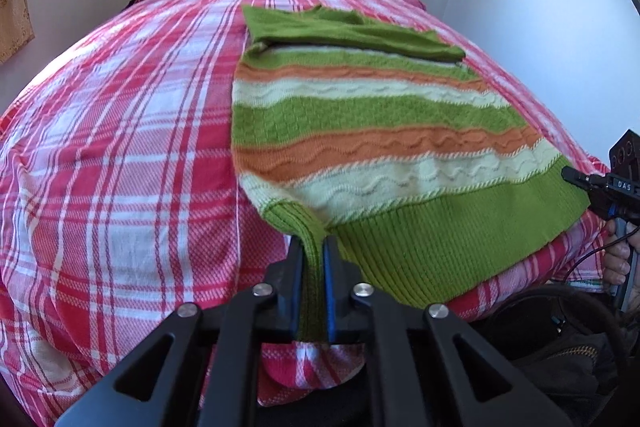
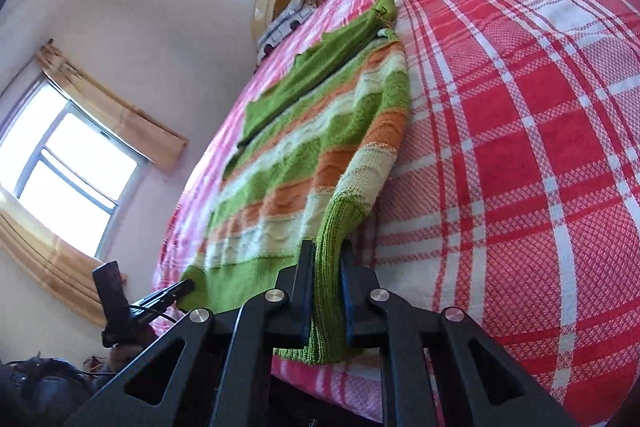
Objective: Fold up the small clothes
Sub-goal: 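Lift the hem with both tools and fold it over toward the collar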
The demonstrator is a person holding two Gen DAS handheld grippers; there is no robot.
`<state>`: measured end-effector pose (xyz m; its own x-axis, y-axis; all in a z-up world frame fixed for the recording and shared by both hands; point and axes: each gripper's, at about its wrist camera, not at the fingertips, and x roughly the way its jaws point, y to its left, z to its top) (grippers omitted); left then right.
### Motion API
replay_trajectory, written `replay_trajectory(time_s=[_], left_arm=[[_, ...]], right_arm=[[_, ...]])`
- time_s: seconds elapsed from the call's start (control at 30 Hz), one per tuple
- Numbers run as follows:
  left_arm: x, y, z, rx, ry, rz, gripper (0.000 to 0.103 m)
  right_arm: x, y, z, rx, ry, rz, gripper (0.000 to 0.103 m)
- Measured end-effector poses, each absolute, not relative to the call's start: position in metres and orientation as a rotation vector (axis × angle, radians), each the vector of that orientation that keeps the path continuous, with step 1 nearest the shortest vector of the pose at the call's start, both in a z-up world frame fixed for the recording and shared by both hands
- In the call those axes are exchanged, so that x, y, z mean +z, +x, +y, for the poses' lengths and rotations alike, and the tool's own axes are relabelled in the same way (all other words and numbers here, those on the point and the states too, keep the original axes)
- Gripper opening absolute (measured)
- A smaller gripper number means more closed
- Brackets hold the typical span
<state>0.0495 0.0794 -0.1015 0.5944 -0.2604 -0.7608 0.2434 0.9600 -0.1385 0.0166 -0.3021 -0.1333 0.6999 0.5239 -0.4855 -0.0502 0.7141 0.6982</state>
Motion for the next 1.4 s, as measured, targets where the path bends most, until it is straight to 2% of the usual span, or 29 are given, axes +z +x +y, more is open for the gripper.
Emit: replay_trajectory(time_s=[0.2,0.37,0.47,0.67,1.4], left_arm=[[-0.075,0.05,0.093,-0.332,-0.078,0.779,0.01],[-0.068,0.06,0.101,-0.349,-0.124,0.756,0.01],[-0.058,0.068,0.111,-0.341,-0.16,0.73,0.006],[-0.036,0.088,0.12,-0.327,-0.189,0.65,0.006],[-0.006,0.162,0.137,-0.297,-0.309,0.568,0.006]], right_arm=[[-0.134,0.018,-0.308,0.393,0.798,0.71,0.011],[-0.132,0.02,-0.315,0.41,0.849,0.69,0.01],[-0.118,0.02,-0.321,0.424,0.863,0.64,0.01],[-0.094,0.031,-0.332,0.443,0.875,0.583,0.01],[-0.027,0.122,-0.34,0.461,0.828,0.49,0.01]])
